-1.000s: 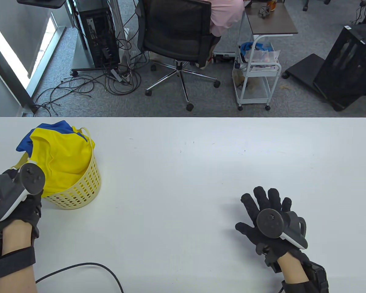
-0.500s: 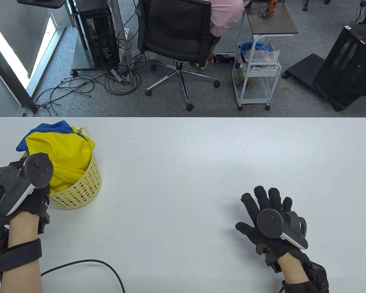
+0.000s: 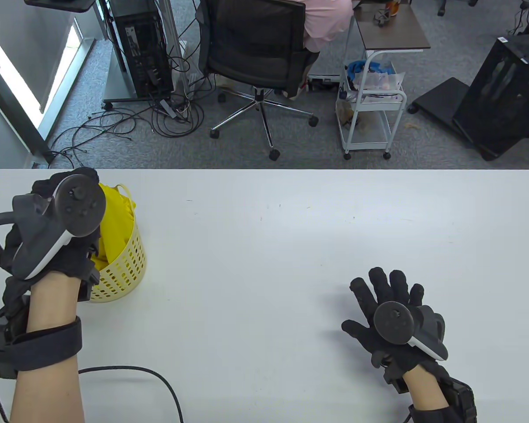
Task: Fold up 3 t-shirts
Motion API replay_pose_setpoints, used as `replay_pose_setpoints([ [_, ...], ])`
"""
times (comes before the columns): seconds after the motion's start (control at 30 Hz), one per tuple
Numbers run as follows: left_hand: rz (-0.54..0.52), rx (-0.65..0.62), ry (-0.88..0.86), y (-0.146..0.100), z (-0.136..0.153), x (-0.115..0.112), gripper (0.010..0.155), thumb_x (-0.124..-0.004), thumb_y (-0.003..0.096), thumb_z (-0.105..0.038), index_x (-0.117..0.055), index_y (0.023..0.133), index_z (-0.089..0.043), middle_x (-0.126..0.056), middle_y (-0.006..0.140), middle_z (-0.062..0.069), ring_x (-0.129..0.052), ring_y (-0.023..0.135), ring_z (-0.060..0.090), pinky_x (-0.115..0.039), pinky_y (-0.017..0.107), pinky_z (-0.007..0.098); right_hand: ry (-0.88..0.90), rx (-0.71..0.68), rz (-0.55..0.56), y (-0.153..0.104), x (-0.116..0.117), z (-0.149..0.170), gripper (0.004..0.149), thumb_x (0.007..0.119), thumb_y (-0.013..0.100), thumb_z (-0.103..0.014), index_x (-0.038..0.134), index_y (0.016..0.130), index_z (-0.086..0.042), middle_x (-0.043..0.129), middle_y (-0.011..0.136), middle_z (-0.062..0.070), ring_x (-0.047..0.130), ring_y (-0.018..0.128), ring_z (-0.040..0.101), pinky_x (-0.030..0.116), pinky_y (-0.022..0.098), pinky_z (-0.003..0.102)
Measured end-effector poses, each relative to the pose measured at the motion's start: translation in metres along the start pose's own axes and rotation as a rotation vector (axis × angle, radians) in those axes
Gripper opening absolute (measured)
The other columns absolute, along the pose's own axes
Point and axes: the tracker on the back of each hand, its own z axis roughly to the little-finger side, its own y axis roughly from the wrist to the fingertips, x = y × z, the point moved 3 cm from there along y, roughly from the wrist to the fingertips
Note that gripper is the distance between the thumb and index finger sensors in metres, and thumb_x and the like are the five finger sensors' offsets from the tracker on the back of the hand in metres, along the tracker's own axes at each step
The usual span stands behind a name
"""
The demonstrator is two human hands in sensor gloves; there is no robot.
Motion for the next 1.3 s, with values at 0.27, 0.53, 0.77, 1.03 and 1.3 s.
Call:
replay_pose_setpoints([
  [0.27,-0.088,-0.011,-0.035,-0.002,-0.027,0.063,0.046,-0.070,0.0459,-0.031,-0.063,0.091,-0.028,-0.082,0.080,0.001,-0.084,0.069,0.023,-0.075,0.061,0.046,0.032,-0.003,0.023,-0.004,-0.007,0.003,0.081,0.069,0.040,-0.064,0.025,0.103,-0.037,0.005,0.114,0.007,0.003,0.102,0.053,0.003,0.065,0.078],
  [0.53,-0.166,-0.041,-0.113,-0.011,-0.054,0.127,0.046,-0.070,0.0465,-0.032,-0.062,0.092,-0.027,-0.082,0.080,0.001,-0.084,0.069,0.023,-0.075,0.061,0.046,0.060,-0.001,0.039,-0.006,-0.012,0.006,0.081,0.069,0.040,-0.064,0.025,0.103,-0.037,0.005,0.114,0.007,0.002,0.102,0.053,0.003,0.065,0.078],
  [0.77,-0.223,-0.152,-0.269,-0.022,-0.105,0.156,0.046,-0.070,0.0469,-0.033,-0.062,0.092,-0.028,-0.082,0.080,0.001,-0.084,0.069,0.022,-0.075,0.062,0.046,0.074,0.000,0.046,-0.008,-0.014,0.007,0.082,0.069,0.040,-0.064,0.024,0.103,-0.037,0.005,0.114,0.007,0.002,0.103,0.052,0.002,0.064,0.078],
  [1.03,-0.242,-0.310,-0.418,-0.037,-0.179,0.173,0.046,-0.070,0.0471,-0.036,-0.063,0.092,-0.030,-0.084,0.079,-0.002,-0.086,0.064,0.019,-0.077,0.058,0.045,0.081,0.009,0.045,-0.009,-0.015,0.008,0.082,0.069,0.040,-0.064,0.024,0.103,-0.037,0.005,0.114,0.007,0.002,0.103,0.053,0.003,0.064,0.078],
  [1.3,-0.280,-0.398,-0.510,-0.049,-0.212,0.186,0.046,-0.070,0.0473,-0.036,-0.063,0.092,-0.030,-0.084,0.080,-0.002,-0.086,0.065,0.019,-0.077,0.059,0.045,0.101,0.005,0.055,-0.011,-0.017,0.009,0.082,0.068,0.040,-0.064,0.024,0.103,-0.037,0.006,0.114,0.008,0.003,0.102,0.053,0.003,0.064,0.078],
])
